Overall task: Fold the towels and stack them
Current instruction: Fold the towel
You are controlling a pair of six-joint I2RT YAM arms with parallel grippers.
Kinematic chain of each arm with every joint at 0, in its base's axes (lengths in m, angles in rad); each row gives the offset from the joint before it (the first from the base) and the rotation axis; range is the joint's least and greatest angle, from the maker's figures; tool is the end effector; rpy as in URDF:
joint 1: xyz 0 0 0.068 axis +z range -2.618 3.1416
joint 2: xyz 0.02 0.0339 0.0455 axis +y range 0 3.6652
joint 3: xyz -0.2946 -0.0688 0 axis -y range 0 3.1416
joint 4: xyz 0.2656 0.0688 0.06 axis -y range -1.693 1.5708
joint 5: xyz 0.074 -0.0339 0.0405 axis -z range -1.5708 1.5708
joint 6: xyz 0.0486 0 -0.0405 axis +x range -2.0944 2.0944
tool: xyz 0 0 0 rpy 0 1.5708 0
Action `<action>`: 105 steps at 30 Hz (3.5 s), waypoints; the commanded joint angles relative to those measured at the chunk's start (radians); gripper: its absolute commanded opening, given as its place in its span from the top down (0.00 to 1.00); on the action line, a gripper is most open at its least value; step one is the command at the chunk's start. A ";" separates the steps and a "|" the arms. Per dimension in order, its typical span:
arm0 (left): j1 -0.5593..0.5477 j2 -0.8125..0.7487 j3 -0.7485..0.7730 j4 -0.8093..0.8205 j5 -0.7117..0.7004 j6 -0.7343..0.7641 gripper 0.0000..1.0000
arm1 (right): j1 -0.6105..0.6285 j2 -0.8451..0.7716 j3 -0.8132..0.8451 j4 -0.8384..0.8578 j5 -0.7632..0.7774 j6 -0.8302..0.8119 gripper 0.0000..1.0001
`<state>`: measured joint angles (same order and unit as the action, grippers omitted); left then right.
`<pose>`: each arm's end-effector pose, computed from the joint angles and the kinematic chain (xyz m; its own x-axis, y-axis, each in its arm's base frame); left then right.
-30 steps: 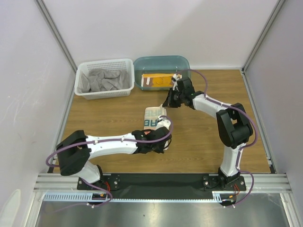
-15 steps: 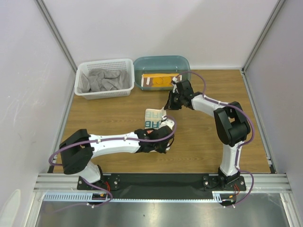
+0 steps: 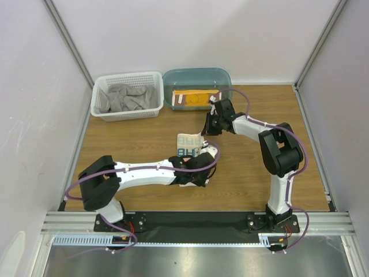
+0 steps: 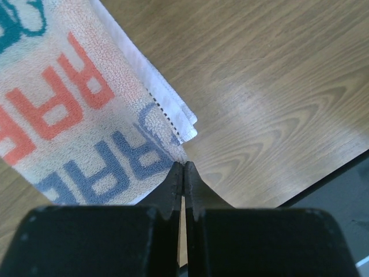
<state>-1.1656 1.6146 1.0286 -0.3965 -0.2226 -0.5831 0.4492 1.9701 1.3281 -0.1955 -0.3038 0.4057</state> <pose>0.1497 -0.3218 0.2099 -0.7407 0.3645 -0.5644 0.5274 0.8359 -0.1523 0.4114 0.2145 0.1845 -0.8497 0.0085 -0.5273 -0.2823 0.8372 0.4684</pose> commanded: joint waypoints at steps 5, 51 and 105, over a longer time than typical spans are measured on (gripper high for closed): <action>-0.012 0.068 0.074 0.008 0.066 0.065 0.97 | -0.007 0.013 0.033 -0.002 0.023 -0.033 1.00; 0.501 -0.297 -0.338 0.397 0.324 -0.239 0.29 | 0.026 -0.177 -0.213 -0.134 -0.175 -0.042 0.91; 0.515 -0.030 -0.196 0.145 0.080 -0.221 0.92 | 0.045 -0.010 0.023 -0.384 0.043 -0.215 1.00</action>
<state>-0.6083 1.6855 0.8928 -0.1291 -0.0757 -0.7418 0.5152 1.9167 1.2537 -0.5934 -0.3744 0.2481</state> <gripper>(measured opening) 0.081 0.010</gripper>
